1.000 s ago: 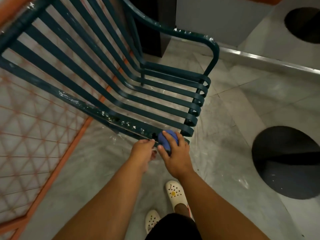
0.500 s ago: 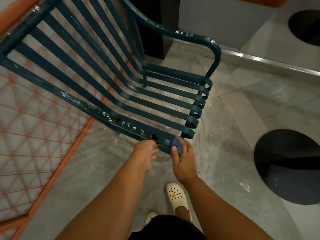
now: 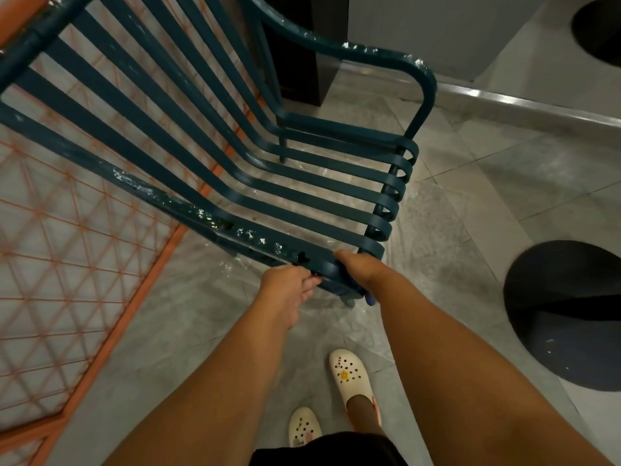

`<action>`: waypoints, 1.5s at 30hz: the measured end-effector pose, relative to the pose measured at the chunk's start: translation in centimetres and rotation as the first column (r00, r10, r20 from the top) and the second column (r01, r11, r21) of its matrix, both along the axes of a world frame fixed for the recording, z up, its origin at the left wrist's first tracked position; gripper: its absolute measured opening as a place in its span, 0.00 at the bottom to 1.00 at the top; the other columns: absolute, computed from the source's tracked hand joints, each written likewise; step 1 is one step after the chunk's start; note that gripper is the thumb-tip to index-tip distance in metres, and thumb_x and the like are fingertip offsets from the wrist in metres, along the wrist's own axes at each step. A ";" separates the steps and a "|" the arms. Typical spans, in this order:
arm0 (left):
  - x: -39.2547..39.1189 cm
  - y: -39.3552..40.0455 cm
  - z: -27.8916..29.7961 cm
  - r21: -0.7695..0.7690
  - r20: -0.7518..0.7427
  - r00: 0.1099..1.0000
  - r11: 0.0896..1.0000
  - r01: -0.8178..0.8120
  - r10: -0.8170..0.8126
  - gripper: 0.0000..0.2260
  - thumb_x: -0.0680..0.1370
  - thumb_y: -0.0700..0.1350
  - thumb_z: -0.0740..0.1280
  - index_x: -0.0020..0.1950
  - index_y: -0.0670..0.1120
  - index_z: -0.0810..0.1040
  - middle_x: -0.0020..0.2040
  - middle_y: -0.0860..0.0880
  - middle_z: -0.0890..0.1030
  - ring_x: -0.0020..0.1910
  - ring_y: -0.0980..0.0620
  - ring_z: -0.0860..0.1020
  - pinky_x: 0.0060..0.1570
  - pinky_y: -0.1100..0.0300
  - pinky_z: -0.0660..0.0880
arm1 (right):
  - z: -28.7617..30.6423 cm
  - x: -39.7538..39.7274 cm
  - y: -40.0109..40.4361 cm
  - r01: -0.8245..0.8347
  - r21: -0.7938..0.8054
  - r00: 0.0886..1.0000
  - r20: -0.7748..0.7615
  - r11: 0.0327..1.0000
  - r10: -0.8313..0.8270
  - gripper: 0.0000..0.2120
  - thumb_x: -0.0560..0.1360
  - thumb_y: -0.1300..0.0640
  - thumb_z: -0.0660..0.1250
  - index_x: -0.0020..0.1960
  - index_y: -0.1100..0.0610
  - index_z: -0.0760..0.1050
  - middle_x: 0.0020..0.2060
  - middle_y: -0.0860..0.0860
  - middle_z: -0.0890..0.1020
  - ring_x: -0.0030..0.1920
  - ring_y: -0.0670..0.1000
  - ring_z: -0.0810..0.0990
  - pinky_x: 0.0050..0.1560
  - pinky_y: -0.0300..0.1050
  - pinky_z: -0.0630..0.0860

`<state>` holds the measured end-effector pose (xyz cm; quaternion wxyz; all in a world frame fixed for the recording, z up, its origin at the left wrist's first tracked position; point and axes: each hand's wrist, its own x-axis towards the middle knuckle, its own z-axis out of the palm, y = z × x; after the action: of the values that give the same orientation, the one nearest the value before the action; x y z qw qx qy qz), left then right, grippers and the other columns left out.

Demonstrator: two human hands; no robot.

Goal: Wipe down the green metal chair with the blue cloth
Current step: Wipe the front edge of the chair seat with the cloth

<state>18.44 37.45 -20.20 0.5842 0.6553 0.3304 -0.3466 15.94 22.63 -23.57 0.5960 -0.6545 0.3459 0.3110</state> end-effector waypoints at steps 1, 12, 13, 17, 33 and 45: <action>0.0 0.1 0.1 -0.020 -0.003 1.000 1.000 -0.002 0.002 0.12 0.78 0.34 0.61 0.62 0.36 0.74 0.46 0.43 0.84 0.47 0.51 0.82 0.56 0.55 0.76 | 0.1 0.1 0.1 0.027 0.002 1.000 0.015 1.000 -0.027 0.13 0.79 0.48 0.58 0.41 0.55 0.72 0.33 0.54 0.77 0.27 0.47 0.74 0.26 0.36 0.66; -0.2 0.4 0.3 -0.096 -0.043 0.998 0.995 -0.041 0.037 0.14 0.78 0.34 0.61 0.64 0.35 0.71 0.47 0.42 0.83 0.52 0.47 0.81 0.63 0.50 0.73 | -2.8 -3.1 1.0 0.660 0.169 0.750 -0.187 0.732 -0.634 0.19 0.81 0.46 0.53 0.50 0.58 0.76 0.53 0.59 0.78 0.48 0.61 0.77 0.43 0.52 0.76; -0.2 0.4 0.2 -0.087 -0.042 0.999 0.996 -0.035 0.032 0.14 0.78 0.35 0.61 0.64 0.35 0.72 0.47 0.42 0.83 0.53 0.46 0.80 0.64 0.49 0.72 | -2.8 -2.9 1.5 0.697 0.147 0.716 -0.193 0.702 -0.671 0.16 0.80 0.49 0.54 0.49 0.59 0.73 0.51 0.59 0.77 0.49 0.61 0.77 0.45 0.53 0.76; -0.6 0.2 -0.3 -0.049 -0.018 0.999 0.998 -0.048 0.047 0.10 0.78 0.36 0.62 0.58 0.38 0.76 0.45 0.43 0.84 0.51 0.47 0.82 0.61 0.50 0.74 | -2.4 -2.5 5.6 0.628 -0.090 0.778 0.086 0.773 -0.622 0.21 0.77 0.43 0.52 0.62 0.51 0.74 0.70 0.57 0.68 0.64 0.62 0.72 0.59 0.59 0.74; -3.3 -2.3 -2.2 0.054 0.148 0.986 0.995 -0.078 0.070 0.11 0.69 0.37 0.75 0.48 0.46 0.78 0.46 0.48 0.84 0.45 0.53 0.83 0.42 0.64 0.77 | -11.6 -3.6 1.4 0.847 0.307 0.522 -0.331 0.433 -0.786 0.16 0.78 0.49 0.61 0.61 0.54 0.74 0.59 0.62 0.77 0.50 0.61 0.78 0.48 0.52 0.78; -3.2 -2.0 -1.8 0.068 0.132 0.991 0.998 -0.012 0.003 0.11 0.70 0.39 0.75 0.49 0.47 0.78 0.46 0.49 0.84 0.45 0.54 0.82 0.43 0.63 0.76 | -5.6 -3.5 3.1 0.827 0.124 0.561 -0.120 0.548 -0.819 0.14 0.80 0.52 0.56 0.56 0.58 0.76 0.48 0.58 0.80 0.42 0.58 0.78 0.47 0.52 0.77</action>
<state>15.26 35.44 -21.99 0.5832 0.6953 0.3053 -0.2886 12.44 25.78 -29.15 0.7160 -0.3566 0.5988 0.0393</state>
